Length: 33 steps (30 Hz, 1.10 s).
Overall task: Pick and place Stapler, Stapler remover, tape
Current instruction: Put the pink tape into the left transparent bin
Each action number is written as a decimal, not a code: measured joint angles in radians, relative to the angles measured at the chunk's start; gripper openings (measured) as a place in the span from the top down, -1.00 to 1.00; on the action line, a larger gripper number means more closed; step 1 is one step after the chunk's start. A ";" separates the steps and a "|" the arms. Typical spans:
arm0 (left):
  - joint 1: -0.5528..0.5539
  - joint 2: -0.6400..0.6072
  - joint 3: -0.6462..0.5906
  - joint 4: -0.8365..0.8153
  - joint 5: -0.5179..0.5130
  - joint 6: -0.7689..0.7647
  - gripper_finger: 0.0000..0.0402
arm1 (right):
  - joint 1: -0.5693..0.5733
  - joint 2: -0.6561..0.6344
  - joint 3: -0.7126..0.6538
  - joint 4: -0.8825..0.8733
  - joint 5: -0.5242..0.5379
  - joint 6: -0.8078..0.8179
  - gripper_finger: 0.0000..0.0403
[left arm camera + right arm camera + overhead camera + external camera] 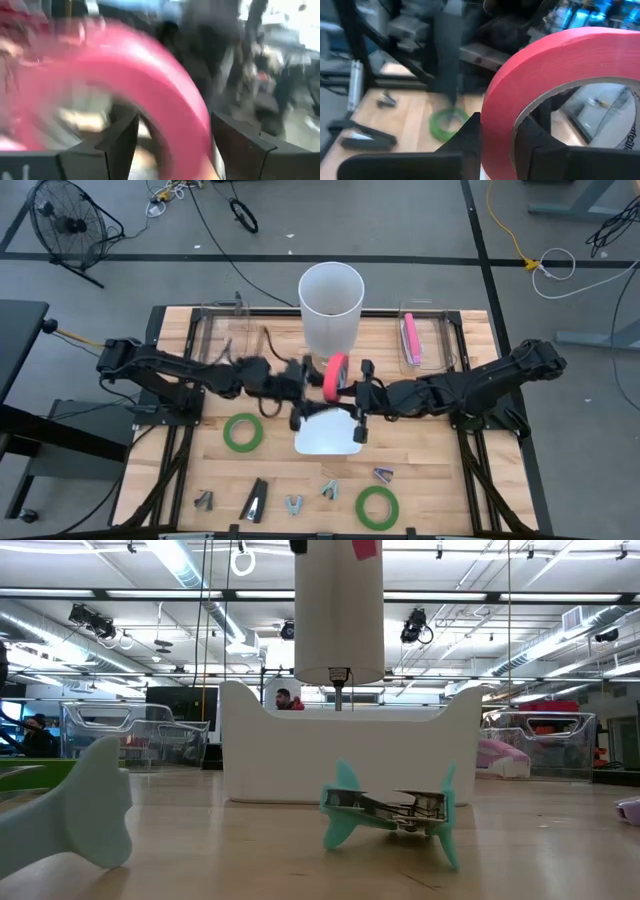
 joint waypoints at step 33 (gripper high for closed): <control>0.004 -0.002 0.000 0.068 -0.012 0.005 0.24 | -0.017 0.011 0.001 -0.085 -0.091 0.062 0.73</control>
